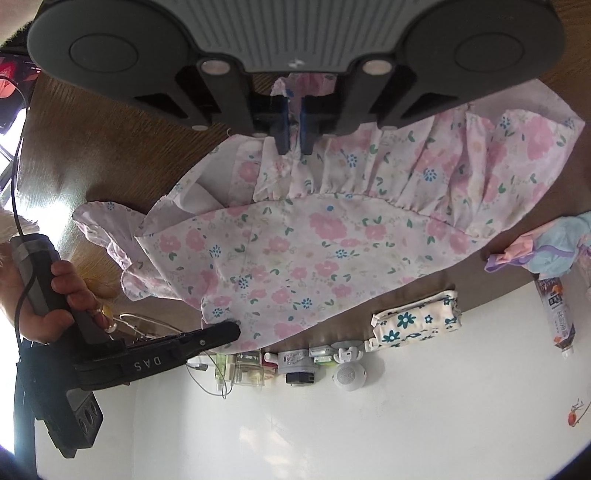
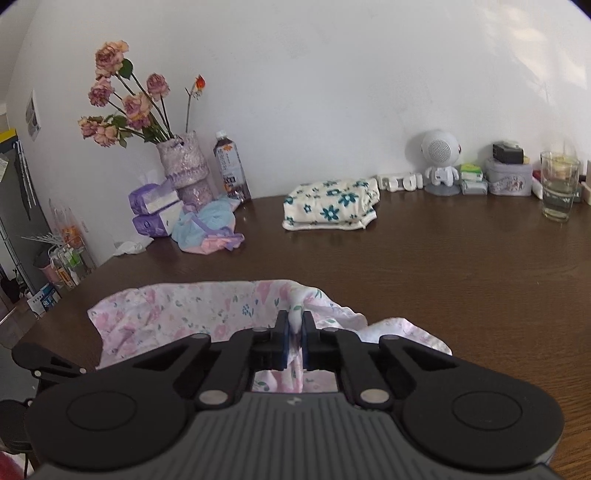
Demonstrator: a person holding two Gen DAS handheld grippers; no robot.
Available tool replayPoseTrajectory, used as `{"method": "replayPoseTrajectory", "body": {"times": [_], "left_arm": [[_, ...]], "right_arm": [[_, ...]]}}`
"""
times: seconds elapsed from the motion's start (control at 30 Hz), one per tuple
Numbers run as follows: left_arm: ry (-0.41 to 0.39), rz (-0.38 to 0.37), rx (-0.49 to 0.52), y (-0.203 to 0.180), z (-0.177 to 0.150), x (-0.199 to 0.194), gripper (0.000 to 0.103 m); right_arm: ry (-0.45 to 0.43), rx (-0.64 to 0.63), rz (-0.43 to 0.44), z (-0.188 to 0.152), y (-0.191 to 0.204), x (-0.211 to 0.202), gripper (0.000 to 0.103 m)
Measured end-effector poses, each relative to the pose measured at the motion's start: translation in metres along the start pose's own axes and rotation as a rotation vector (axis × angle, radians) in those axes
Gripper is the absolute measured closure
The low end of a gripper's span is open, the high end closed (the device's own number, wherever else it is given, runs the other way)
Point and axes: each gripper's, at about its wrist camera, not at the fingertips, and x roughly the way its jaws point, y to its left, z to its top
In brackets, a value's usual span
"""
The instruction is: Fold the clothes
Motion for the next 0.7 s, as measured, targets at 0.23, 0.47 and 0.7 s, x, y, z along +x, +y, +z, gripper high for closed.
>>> {"method": "replayPoseTrajectory", "body": {"times": [0.23, 0.47, 0.7], "left_arm": [[-0.085, 0.008, 0.002, 0.018, 0.003, -0.024, 0.099], [-0.192, 0.084, -0.009, 0.057, 0.022, -0.052, 0.099], [-0.273, 0.147, -0.026, 0.094, 0.042, -0.066, 0.099]], "right_arm": [[-0.056, -0.034, -0.001, 0.025, 0.025, -0.004, 0.099], [-0.104, -0.030, -0.015, 0.055, 0.045, 0.007, 0.099], [-0.078, -0.033, -0.042, 0.077, 0.059, 0.044, 0.099]]}}
